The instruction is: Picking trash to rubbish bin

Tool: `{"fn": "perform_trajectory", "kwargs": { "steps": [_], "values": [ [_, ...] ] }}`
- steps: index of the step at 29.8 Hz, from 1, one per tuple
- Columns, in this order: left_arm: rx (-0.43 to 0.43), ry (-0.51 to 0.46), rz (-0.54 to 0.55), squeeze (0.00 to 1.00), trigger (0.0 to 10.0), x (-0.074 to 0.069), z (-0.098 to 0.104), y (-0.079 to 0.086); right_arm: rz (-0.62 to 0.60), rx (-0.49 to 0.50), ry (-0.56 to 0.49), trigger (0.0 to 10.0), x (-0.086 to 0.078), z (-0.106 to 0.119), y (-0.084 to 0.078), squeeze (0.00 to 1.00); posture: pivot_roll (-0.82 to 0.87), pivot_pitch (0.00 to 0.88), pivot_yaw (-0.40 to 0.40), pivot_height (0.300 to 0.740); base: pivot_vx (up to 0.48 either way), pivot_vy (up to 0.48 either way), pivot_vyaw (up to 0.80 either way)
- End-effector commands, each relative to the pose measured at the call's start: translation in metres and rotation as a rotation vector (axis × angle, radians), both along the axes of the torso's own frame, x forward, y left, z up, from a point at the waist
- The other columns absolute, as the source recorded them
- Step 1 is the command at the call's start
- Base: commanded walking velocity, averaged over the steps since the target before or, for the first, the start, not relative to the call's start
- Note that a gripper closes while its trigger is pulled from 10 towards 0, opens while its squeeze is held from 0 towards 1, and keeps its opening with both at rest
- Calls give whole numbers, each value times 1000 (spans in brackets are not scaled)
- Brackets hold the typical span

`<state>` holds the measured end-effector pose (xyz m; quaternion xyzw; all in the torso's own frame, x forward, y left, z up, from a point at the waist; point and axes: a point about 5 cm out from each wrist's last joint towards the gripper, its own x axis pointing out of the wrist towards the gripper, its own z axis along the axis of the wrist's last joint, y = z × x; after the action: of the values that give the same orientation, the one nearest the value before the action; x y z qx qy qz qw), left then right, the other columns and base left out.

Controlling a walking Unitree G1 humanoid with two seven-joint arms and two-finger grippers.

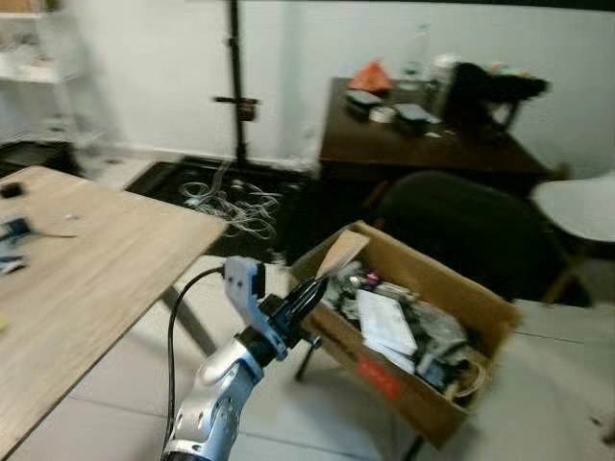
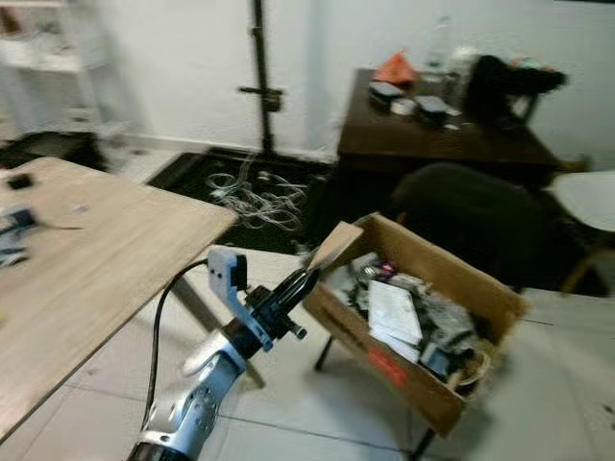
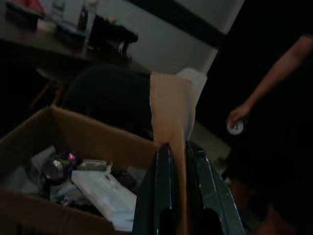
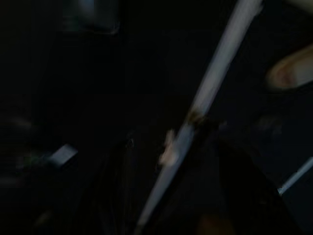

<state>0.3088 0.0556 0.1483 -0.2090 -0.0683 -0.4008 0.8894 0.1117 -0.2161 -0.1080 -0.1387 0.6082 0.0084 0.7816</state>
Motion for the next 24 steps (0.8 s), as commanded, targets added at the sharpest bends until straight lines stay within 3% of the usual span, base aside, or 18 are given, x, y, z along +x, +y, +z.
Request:
{"fn": "perform_trajectory", "kwargs": {
  "steps": [1, 10, 24],
  "values": [
    [14, 19, 13, 0, 10000, 2, -3, -8, 7, -9, -5, 10000, 2, 1, -3, 0, -111, 119, 48, 740, 0, 0, -788],
    [56, 42, 39, 0, 10000, 3, -12, -18, 3, -6, -7, 10000, 2, 1, -2, 0, -122, 121, 55, 740, 0, 0, -786],
    [82, 56, 71, 0, 10000, 7, -19, -11, 10, 0, -6, 10000, 3, 1, 0, 0, -116, 121, 61, 740, 0, 0, -788]
  ]
}}
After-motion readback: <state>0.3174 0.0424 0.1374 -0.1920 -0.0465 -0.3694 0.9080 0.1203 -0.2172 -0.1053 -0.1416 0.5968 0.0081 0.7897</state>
